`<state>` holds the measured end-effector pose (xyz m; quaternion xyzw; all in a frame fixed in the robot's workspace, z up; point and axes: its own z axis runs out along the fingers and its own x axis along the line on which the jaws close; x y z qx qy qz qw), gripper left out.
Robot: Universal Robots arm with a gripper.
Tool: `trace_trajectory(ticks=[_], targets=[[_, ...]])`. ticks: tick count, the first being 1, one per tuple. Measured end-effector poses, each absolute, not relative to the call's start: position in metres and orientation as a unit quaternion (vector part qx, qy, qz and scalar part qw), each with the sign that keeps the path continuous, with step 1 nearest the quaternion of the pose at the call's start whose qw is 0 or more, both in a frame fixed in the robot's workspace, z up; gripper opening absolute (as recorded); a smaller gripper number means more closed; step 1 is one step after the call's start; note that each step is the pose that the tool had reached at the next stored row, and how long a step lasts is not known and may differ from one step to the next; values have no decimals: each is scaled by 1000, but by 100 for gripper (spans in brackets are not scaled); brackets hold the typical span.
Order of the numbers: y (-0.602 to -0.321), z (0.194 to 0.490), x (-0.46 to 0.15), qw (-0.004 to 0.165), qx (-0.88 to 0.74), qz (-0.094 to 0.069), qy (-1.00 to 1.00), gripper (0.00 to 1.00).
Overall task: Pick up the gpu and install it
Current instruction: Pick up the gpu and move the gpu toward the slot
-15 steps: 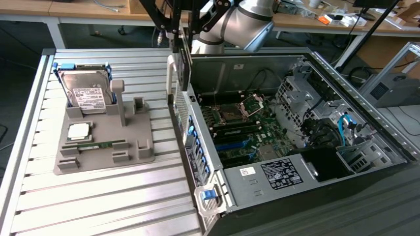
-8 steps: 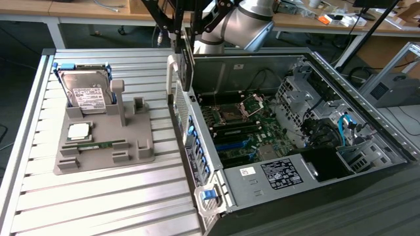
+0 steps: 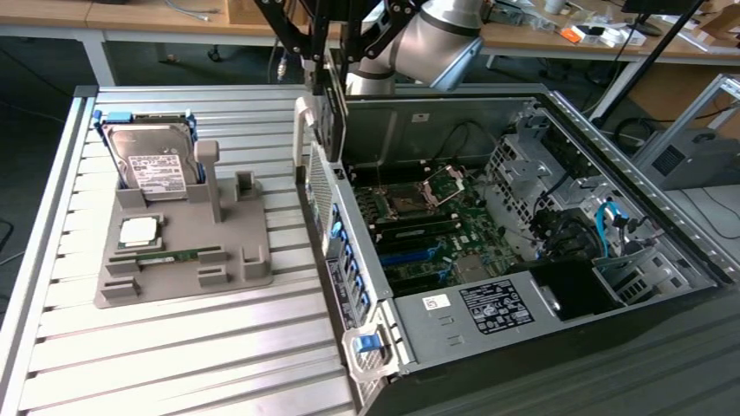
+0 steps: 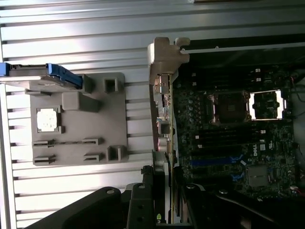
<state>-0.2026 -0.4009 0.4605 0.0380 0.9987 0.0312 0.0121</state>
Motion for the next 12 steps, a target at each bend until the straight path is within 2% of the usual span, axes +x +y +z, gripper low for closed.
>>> trace_trajectory(ticks=[12], targets=[[-402,459,-196,12,38,30,999,27]])
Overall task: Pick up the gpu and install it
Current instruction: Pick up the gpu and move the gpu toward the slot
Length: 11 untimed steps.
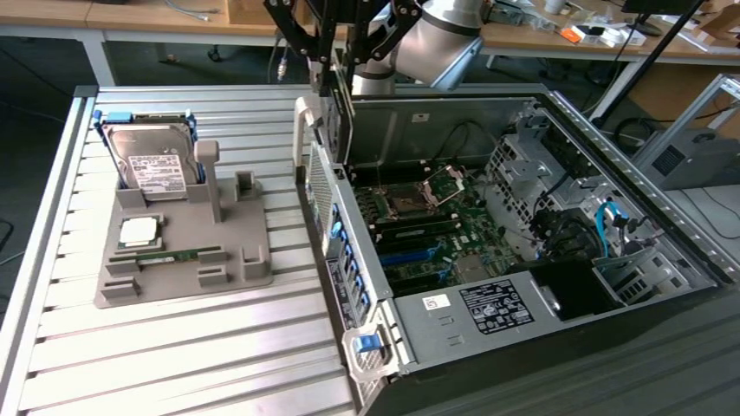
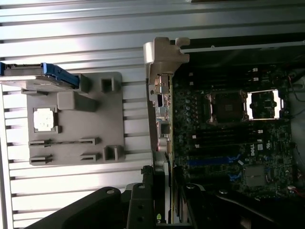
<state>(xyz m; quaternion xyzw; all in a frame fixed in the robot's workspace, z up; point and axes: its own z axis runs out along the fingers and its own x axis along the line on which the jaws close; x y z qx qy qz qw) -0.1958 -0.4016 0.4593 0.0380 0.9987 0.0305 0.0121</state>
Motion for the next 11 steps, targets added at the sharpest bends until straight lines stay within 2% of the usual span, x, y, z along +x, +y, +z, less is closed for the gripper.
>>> trace_trajectory(ticks=[11], targets=[[-402,458,-188,12,38,30,999,27]])
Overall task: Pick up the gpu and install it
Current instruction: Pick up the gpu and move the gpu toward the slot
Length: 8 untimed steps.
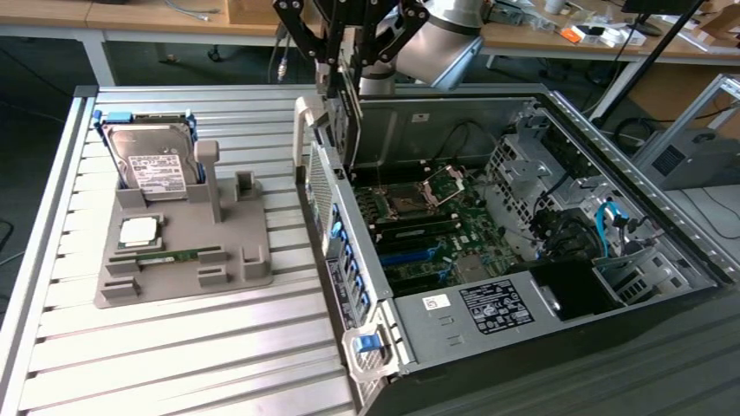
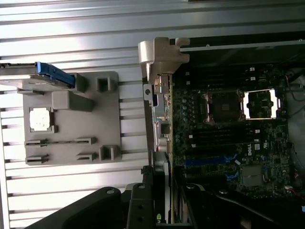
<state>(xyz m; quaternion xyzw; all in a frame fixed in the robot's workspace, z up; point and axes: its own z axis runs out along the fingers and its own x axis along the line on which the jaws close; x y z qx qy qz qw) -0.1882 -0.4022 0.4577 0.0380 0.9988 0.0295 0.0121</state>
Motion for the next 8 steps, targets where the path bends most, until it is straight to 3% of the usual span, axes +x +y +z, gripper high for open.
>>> trace_trajectory(ticks=[8], targets=[[-403,456,-182,12,38,29,999,27]])
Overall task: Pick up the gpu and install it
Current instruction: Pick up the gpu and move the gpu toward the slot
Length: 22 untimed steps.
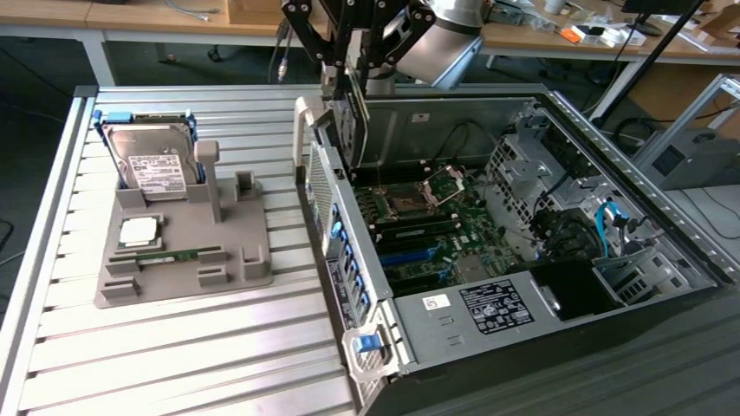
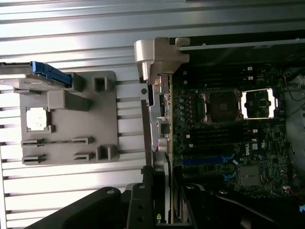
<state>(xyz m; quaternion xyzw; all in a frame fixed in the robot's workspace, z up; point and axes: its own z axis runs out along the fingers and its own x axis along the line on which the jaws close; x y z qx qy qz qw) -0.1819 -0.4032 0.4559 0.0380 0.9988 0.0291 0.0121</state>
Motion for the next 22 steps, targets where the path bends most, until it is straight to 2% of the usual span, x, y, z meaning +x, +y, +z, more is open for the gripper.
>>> trace_trajectory(ticks=[22], targets=[[-405,450,-168,12,38,27,999,27]])
